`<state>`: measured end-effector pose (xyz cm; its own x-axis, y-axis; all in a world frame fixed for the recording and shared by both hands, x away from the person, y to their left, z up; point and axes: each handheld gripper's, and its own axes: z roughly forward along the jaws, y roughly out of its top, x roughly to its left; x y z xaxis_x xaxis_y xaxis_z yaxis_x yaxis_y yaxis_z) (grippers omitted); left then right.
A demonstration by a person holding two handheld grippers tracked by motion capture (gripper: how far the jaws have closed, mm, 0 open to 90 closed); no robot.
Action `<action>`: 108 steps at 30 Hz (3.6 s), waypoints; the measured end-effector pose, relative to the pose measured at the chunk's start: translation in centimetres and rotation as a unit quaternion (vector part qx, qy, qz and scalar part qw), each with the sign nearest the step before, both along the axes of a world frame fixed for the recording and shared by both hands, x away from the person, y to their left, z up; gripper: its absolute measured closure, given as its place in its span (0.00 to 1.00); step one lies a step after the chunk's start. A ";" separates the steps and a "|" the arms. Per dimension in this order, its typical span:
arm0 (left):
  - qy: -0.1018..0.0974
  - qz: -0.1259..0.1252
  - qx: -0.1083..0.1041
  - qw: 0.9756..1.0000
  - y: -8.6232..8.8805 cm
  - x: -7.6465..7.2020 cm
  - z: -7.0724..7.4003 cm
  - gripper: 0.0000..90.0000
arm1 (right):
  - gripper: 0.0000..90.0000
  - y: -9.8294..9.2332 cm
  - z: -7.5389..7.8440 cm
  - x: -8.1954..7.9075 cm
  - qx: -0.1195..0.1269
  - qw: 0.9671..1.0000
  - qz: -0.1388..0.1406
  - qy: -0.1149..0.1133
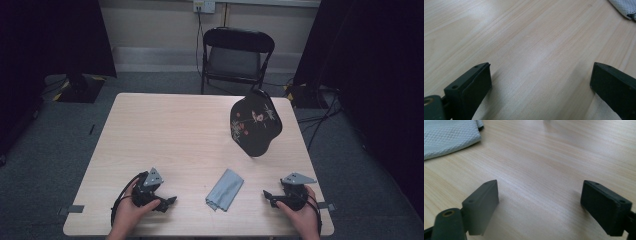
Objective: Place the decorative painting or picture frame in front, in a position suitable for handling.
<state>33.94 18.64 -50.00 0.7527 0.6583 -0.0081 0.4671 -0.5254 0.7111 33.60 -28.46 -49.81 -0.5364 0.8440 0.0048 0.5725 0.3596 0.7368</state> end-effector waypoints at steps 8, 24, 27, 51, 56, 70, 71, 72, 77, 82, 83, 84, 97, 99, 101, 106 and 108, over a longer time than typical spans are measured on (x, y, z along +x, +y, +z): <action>-0.002 0.000 -0.001 1.000 0.1 0.1 -0.1 0.02 | 0.25 0.7 2.7 2.5 0.014 1.000 0.001 -0.008; 0.010 0.005 0.008 1.000 -0.3 0.1 0.4 0.06 | 0.25 0.1 8.4 6.9 0.042 0.999 -0.017 -0.015; 0.017 0.004 0.007 1.000 -0.9 0.2 1.1 0.23 | 0.25 0.3 8.8 7.2 0.038 0.999 -0.014 -0.020; 0.050 -0.110 -0.027 0.992 -11.7 -0.8 2.3 0.27 | 0.19 1.4 10.9 8.9 0.043 0.999 -0.004 -0.026; 0.050 -0.112 -0.025 0.992 -11.9 -0.8 2.1 0.29 | 0.28 1.8 11.8 10.0 0.051 0.998 -0.011 -0.026; 0.045 -0.108 -0.027 0.993 -11.1 -1.3 2.6 0.27 | 0.89 1.8 13.0 12.5 0.119 0.993 -0.004 -0.019; 0.047 -0.103 -0.029 0.993 -11.1 -1.3 2.6 0.27 | 0.90 1.8 13.0 12.4 0.110 0.994 -0.010 -0.023; 0.046 -0.104 -0.029 0.993 -11.0 -1.2 2.6 0.27 | 0.90 1.9 13.0 12.4 0.109 0.994 -0.007 -0.023; 0.049 -0.101 -0.033 0.993 -10.9 -1.3 2.5 0.27 | 0.90 2.0 12.9 11.9 0.114 0.993 -0.014 -0.032; 0.047 -0.100 -0.028 0.993 -11.0 -1.2 2.6 0.26 | 0.90 2.0 12.8 11.7 0.117 0.992 -0.017 -0.035; 0.048 -0.104 -0.026 0.993 -11.1 -1.2 2.6 0.26 | 0.90 2.0 12.8 11.5 0.114 0.993 -0.014 -0.036; 0.048 -0.104 -0.026 0.993 -11.2 -1.3 2.6 0.26 | 0.90 2.1 12.8 11.5 0.110 0.993 -0.011 -0.036; 0.048 -0.108 -0.013 0.993 -11.3 -1.4 2.6 0.26 | 0.74 2.9 13.7 12.6 0.098 0.995 -0.018 -0.009; 0.049 -0.106 -0.016 0.993 -11.4 -1.4 2.5 0.26 | 0.73 2.9 13.7 12.9 0.103 0.994 -0.019 -0.003; 0.050 -0.106 -0.015 0.993 -11.4 -1.3 2.6 0.26 | 0.90 2.9 13.6 13.6 0.101 0.995 -0.016 0.005; 0.048 -0.106 -0.011 0.993 -11.4 -1.0 2.7 0.26 | 0.90 3.1 13.7 13.7 0.093 0.995 -0.022 0.004; 0.046 -0.099 -0.014 0.994 -11.6 -0.9 2.7 0.26 | 0.90 3.1 13.7 13.6 0.097 0.995 -0.027 0.000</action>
